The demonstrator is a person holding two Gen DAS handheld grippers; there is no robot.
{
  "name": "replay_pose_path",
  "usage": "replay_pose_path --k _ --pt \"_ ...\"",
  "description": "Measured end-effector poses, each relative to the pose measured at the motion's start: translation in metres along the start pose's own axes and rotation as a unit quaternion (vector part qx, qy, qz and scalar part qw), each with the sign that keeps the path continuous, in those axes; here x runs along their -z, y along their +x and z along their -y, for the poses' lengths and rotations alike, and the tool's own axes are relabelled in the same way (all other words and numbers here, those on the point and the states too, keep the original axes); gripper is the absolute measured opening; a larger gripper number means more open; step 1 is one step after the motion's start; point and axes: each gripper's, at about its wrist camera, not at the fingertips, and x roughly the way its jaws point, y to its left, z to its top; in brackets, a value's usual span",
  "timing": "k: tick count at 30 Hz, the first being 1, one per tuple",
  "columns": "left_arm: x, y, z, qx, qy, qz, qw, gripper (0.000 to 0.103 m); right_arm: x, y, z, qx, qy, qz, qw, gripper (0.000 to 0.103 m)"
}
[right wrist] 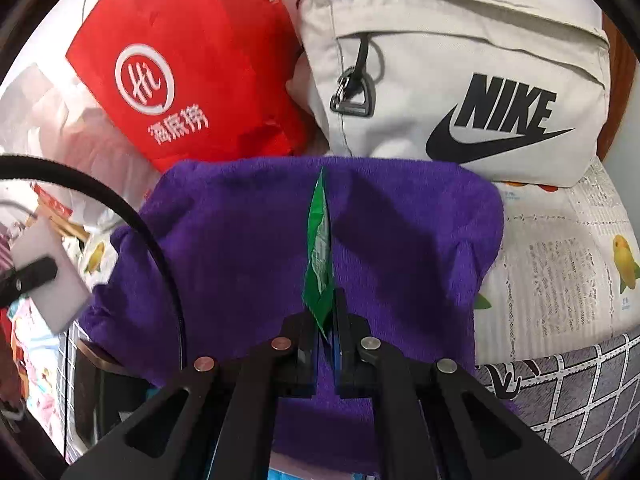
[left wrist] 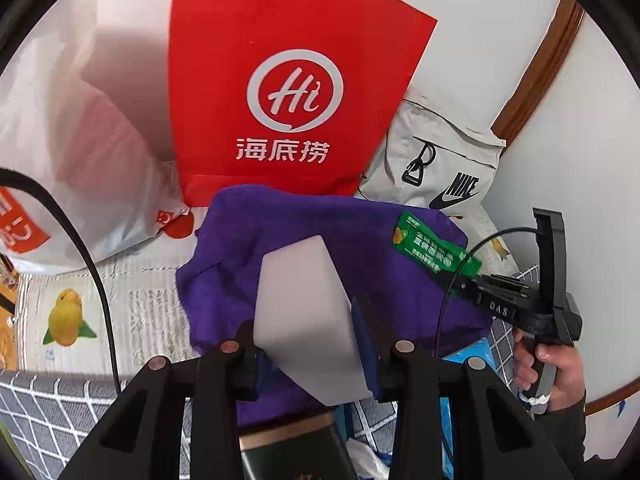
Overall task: Organize soft objects
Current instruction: 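Carry both items to the purple towel and open the right tool to drop the packet, then lower the white foam block onto the purple towel and open the left tool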
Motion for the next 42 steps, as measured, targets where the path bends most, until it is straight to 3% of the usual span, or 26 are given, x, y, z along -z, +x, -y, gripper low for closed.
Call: replay_pose_path --k 3,4,5,7,16,22,33,36,38,42 --pt "-0.005 0.010 0.002 -0.001 0.004 -0.005 1.0000 0.034 0.003 0.001 0.000 0.014 -0.017 -0.004 1.000 0.010" --pt "-0.007 0.014 0.003 -0.001 0.005 -0.008 1.0000 0.034 0.003 0.001 0.000 0.018 -0.023 -0.005 1.000 0.022" --pt "-0.008 0.018 0.003 -0.001 0.006 -0.011 0.9999 0.034 0.003 0.001 -0.001 0.022 -0.028 -0.007 0.999 0.040" --pt "-0.010 0.027 0.002 -0.003 0.006 -0.018 0.9998 0.034 0.005 -0.003 0.000 0.039 -0.037 0.004 0.999 0.055" --pt "-0.020 0.049 -0.011 -0.019 -0.006 -0.022 0.9995 0.034 0.011 -0.040 -0.001 0.048 -0.035 0.036 0.998 0.055" --pt "-0.032 0.075 -0.020 -0.003 -0.015 -0.040 0.9991 0.034 0.025 -0.068 -0.016 0.039 -0.047 0.055 0.997 0.055" --pt "-0.048 0.122 -0.018 -0.021 0.000 -0.070 0.9973 0.036 0.049 -0.081 -0.020 0.038 -0.045 0.047 0.997 0.055" --pt "-0.048 0.122 -0.013 -0.032 0.013 -0.067 0.9972 0.043 0.055 -0.083 -0.021 0.035 -0.044 0.046 0.997 0.055" --pt "-0.047 0.121 -0.008 -0.048 0.027 -0.065 0.9964 0.065 0.057 -0.085 -0.021 0.033 -0.044 0.045 0.997 0.055" --pt "-0.048 0.118 0.001 -0.124 0.065 -0.051 0.9888 0.068 0.061 -0.088 -0.021 0.028 -0.042 0.047 0.998 0.056"
